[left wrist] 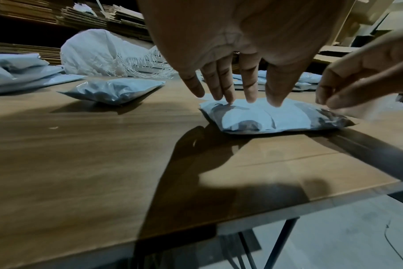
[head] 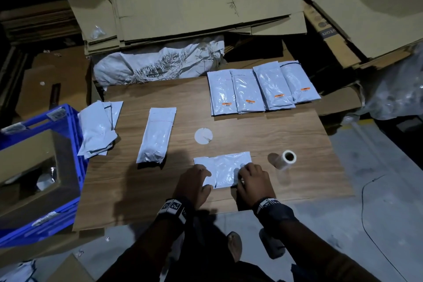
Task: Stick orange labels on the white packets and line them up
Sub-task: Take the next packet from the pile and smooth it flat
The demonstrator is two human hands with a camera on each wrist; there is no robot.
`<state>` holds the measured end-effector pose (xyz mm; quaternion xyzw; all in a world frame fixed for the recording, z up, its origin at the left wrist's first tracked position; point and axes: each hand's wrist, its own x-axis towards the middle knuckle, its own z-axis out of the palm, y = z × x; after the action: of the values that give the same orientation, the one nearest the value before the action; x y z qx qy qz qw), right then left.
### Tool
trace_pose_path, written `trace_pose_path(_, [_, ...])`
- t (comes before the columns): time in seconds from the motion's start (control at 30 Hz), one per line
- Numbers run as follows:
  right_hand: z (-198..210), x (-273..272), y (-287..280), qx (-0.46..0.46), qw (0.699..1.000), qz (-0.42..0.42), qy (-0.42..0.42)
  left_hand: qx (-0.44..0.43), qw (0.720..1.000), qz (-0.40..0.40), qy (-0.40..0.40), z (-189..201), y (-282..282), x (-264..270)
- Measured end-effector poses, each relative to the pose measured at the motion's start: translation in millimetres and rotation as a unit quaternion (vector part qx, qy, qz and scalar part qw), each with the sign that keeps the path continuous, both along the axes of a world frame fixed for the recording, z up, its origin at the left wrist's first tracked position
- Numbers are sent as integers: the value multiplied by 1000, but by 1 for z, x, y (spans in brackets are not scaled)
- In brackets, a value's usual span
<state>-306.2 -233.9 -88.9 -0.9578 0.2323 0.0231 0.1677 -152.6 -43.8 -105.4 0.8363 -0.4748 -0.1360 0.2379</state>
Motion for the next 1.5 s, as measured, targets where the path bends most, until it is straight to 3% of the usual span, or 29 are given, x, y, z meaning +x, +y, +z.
trace_pose_path(0.07, [0, 11, -2, 9, 999, -2, -36, -19, 999, -3, -28, -1, -9, 2])
trace_pose_path(0.17, [-6, 31, -4, 25, 996, 43, -73, 32, 998, -7, -56, 0, -28, 0])
trace_pose_path(0.43, [-42, 50, -2, 32, 992, 89, 87, 197, 980, 2, -26, -33, -46, -8])
trace_pose_path(0.97, [-50, 49, -2, 24, 994, 82, 70, 167, 984, 17, -59, -42, -44, -8])
trace_pose_path(1.17, [-43, 33, -21, 48, 991, 66, 108, 213, 975, 2, -69, -37, -42, -4])
trace_pose_path(1.33, [-37, 4, -43, 85, 988, 66, 106, 265, 961, -23, -73, -7, -50, 0])
trace_pose_path(1.4, [-35, -3, -44, 83, 992, 56, 83, 245, 967, -21, -65, 11, -53, 3])
trace_pose_path(1.5, [-31, -5, -39, 82, 994, 47, 58, 135, 990, 0, -44, 27, -50, 6])
